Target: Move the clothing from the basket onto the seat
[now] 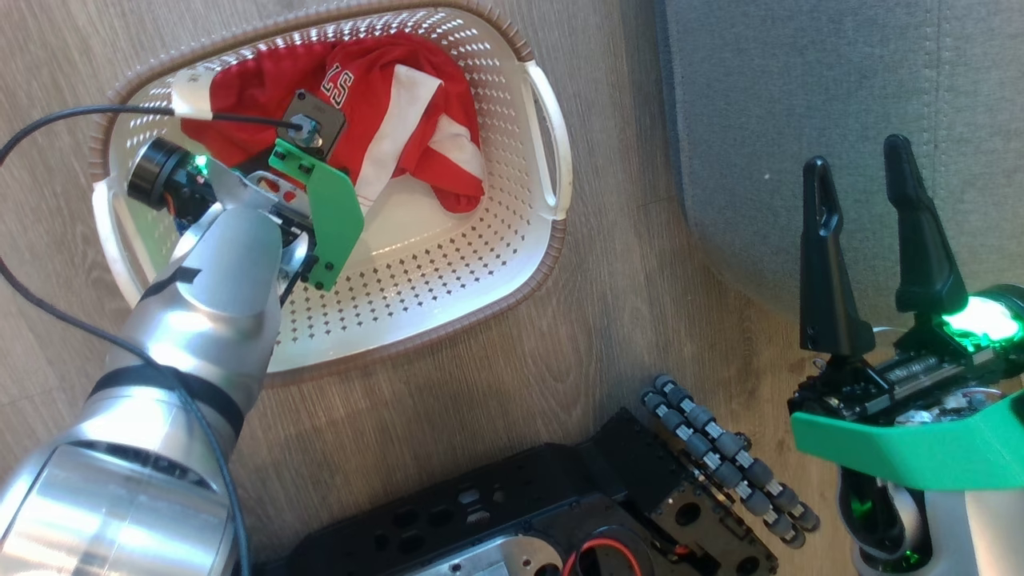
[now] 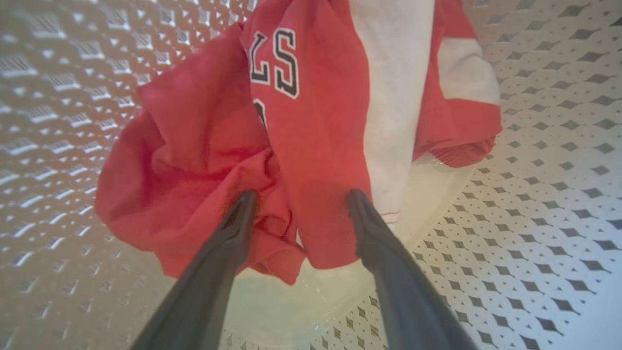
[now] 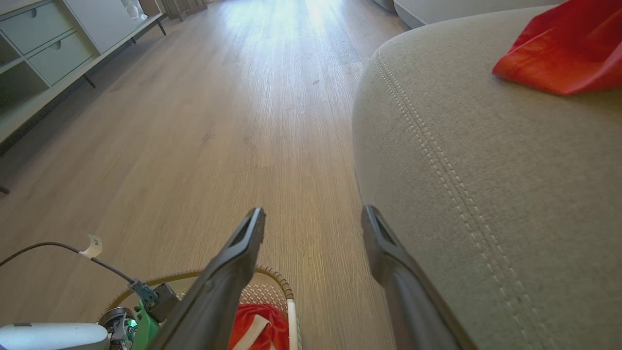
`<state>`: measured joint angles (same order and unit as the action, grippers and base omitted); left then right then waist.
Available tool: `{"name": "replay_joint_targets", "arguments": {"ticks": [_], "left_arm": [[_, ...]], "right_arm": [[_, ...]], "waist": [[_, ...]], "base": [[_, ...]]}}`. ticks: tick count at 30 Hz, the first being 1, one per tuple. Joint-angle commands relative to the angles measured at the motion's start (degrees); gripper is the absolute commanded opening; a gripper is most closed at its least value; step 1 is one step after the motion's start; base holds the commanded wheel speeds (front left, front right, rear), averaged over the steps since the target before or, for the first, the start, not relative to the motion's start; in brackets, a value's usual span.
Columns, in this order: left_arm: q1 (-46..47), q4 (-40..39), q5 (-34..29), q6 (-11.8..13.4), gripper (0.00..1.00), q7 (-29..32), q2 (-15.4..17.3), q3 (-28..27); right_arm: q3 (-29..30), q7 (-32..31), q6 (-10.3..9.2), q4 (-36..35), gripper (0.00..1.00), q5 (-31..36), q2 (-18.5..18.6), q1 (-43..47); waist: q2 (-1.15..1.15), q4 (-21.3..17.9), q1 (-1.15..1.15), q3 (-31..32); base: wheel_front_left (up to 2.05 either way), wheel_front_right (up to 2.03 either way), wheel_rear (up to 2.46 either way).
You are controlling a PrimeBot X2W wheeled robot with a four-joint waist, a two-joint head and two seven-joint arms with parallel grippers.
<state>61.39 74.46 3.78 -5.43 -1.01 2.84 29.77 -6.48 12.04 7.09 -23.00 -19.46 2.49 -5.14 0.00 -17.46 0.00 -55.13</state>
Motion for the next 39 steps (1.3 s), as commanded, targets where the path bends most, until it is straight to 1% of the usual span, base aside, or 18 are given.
{"name": "replay_joint_targets", "arguments": {"ticks": [1, 6, 13, 21, 24, 28, 35, 39], "left_arm": [[-0.35, -0.54, 0.66, -0.32, 0.0, 0.12, 0.1, -0.55], [-0.7, -1.41, 3.31, -1.46, 0.0, -0.43, 0.06, 0.9], [-0.11, -1.79, 6.4, -1.72, 0.0, -1.76, 0.05, 2.61], [-0.28, -1.05, 8.09, -0.54, 0.0, -4.09, 0.13, 2.09], [-0.89, -0.89, 9.11, 0.15, 0.0, -5.87, 0.33, 1.34], [-2.96, -0.74, 10.69, 1.12, 0.0, -8.08, 0.71, 0.21], [-8.28, -0.86, 14.3, 1.33, 0.0, -11.37, 0.11, -0.81], [-11.78, -3.96, 17.03, 0.82, 0.0, -12.88, 0.06, 0.21]], "right_arm": [[-0.82, -0.27, 0.4, -1.89, 1.0, 0.11, 0.39, 2.96], [0.34, -0.62, 0.4, -1.78, 1.0, -0.03, 0.39, 2.68], [1.38, -0.76, 0.4, -0.52, 1.0, -0.14, 0.39, 0.98], [1.75, 0.56, 0.4, 3.55, 1.0, -0.18, 0.39, -2.87], [1.96, 1.3, 0.4, 6.15, 1.0, -0.5, 0.39, -5.29], [1.9, 2.17, 0.4, 10.34, 1.0, -1.04, 0.39, -8.82], [2.84, 2.77, 0.4, 16.66, 1.0, -0.25, 0.39, -10.69], [3.62, 2.85, 0.4, 19.64, 1.0, 0.54, 0.39, -10.57]], "waist": [[0.0, 0.01, 0.0, 0.01], [0.0, -0.14, 0.0, 0.12], [0.0, 0.39, 0.0, 0.27], [0.0, 0.41, 0.0, 1.82], [0.0, 0.2, 0.0, 3.17], [0.0, -0.2, 0.0, 6.39], [0.0, 2.43, 0.0, 15.96], [0.0, 4.12, 0.0, 21.3]], "base": [[0.0, 0.0, 0.0], [0.0, 0.0, 0.0], [0.0, 0.0, 0.0], [0.0, 0.0, 0.0], [0.0, 0.0, 0.0], [0.0, 0.0, 0.0], [0.0, 0.0, 0.0], [0.0, 0.0, 0.0]]}}
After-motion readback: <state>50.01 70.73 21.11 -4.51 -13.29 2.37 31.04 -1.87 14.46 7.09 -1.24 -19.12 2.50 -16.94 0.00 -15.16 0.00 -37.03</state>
